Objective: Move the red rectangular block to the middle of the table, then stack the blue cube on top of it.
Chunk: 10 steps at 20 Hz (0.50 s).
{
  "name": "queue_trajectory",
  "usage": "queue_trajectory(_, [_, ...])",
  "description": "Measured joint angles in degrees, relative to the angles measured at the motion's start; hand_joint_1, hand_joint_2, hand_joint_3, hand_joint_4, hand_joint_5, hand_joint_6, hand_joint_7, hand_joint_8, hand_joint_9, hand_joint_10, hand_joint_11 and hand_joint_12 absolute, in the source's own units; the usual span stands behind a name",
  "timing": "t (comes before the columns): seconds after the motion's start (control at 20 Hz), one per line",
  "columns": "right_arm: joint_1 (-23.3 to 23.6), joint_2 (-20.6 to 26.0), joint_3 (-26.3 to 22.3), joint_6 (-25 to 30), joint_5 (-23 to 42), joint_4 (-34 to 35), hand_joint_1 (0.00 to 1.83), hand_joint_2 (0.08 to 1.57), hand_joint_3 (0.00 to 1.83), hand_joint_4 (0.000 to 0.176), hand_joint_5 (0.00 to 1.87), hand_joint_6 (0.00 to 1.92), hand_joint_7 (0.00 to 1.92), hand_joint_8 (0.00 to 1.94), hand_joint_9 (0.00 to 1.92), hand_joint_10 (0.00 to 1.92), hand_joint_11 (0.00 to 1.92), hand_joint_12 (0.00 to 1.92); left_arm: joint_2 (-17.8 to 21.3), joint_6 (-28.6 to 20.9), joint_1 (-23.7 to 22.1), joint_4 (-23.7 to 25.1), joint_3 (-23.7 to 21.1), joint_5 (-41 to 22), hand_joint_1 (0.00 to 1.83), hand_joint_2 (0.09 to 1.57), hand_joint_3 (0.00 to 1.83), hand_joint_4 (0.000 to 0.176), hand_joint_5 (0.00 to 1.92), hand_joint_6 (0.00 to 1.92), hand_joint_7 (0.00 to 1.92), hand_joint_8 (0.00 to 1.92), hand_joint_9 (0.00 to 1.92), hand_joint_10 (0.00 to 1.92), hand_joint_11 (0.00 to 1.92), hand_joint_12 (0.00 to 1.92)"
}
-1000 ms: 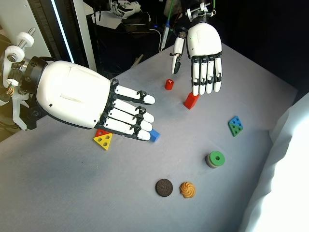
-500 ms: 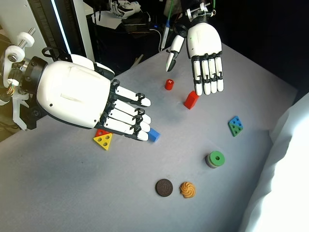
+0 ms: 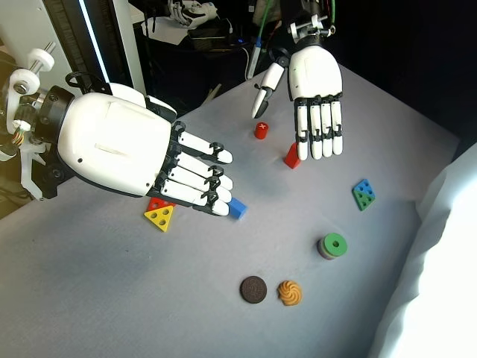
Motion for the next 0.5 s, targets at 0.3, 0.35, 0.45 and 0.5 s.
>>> queue_trajectory(0.3, [0.42,-0.02,0.0,-0.02,-0.15,0.0,0.06,1.11,0.0,0.0,0.2,0.0,0.15,0.0,0.1,0.0,0.0,0.31,-2.6,14.78,0.98,-20.85,-0.39,-7.74,0.39,0.86,0.0,0.164,0.22,0.01,0.0,0.0,0.0,0.0,0.0,0.0])
queue_trajectory(0.35, [0.42,-0.02,0.0,0.0,-0.15,-0.02,0.08,1.11,0.0,0.0,0.2,0.0,0.15,0.0,0.11,0.0,0.0,0.32,-2.69,16.33,0.98,-22.82,-0.39,-8.22,0.58,0.88,0.0,0.149,0.25,0.02,0.0,0.0,0.0,0.0,0.0,0.0])
queue_trajectory(0.45, [0.42,-0.02,-0.02,-0.02,-0.17,0.0,0.09,1.1,0.0,0.0,0.21,0.0,0.15,0.0,0.11,0.0,0.0,0.34,-3.28,17.57,1.01,-25.55,0.33,-9.22,0.68,0.88,0.0,0.13,0.26,0.02,0.0,0.0,0.0,0.0,0.02,0.01])
queue_trajectory(0.5, [0.42,0.0,-0.13,-0.02,-0.15,-0.02,0.09,1.1,0.0,0.0,0.21,0.0,0.15,0.0,0.11,0.0,0.0,0.31,-3.32,18.05,1.18,-26.03,0.46,-9.75,0.75,0.89,0.0,0.12,0.24,0.01,0.0,0.0,0.0,0.0,0.02,0.01])
